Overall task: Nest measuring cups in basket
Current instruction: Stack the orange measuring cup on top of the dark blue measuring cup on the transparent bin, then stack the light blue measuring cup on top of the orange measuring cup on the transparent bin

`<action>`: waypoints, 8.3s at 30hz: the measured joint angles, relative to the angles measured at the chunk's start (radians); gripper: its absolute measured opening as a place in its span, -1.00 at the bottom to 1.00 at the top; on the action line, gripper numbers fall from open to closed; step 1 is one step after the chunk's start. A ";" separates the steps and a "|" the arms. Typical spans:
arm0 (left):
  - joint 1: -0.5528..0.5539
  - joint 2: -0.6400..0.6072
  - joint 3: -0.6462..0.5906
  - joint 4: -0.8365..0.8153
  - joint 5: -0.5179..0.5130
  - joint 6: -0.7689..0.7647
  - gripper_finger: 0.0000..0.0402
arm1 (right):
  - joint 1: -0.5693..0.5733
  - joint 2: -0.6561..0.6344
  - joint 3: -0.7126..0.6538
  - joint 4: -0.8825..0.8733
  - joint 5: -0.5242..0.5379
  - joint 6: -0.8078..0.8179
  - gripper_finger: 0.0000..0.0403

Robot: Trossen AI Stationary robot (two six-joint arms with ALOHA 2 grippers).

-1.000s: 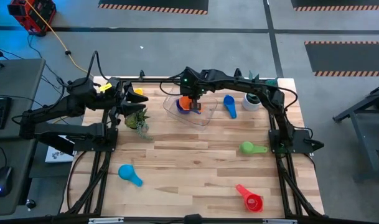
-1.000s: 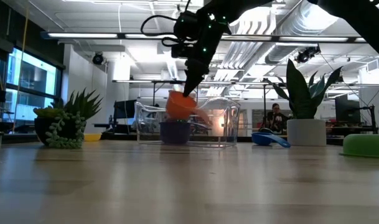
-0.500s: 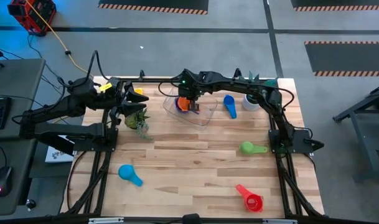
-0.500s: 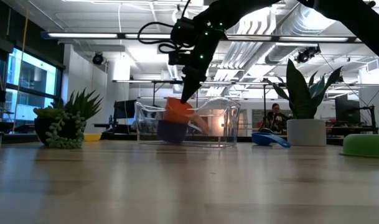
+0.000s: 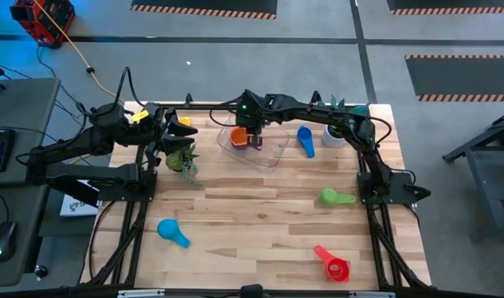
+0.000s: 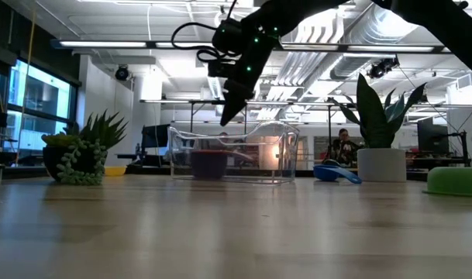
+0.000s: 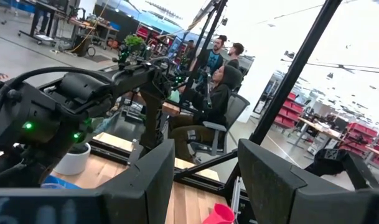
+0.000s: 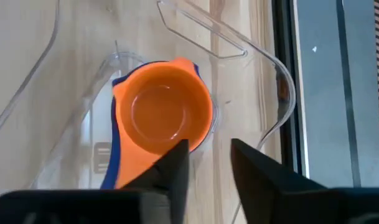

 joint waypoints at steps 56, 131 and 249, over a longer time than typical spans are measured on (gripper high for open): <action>0.000 0.065 0.000 -0.003 0.010 0.054 -0.17 | 0.657 -0.821 -0.882 0.639 0.391 0.996 -0.17; -1.027 1.113 0.257 -0.908 -0.250 -1.042 -0.19 | 0.638 -0.821 -0.881 0.480 0.388 1.048 -0.17; -0.521 0.244 -0.198 0.759 -1.020 0.386 -1.00 | 0.423 -0.412 -0.506 1.296 0.569 1.827 0.19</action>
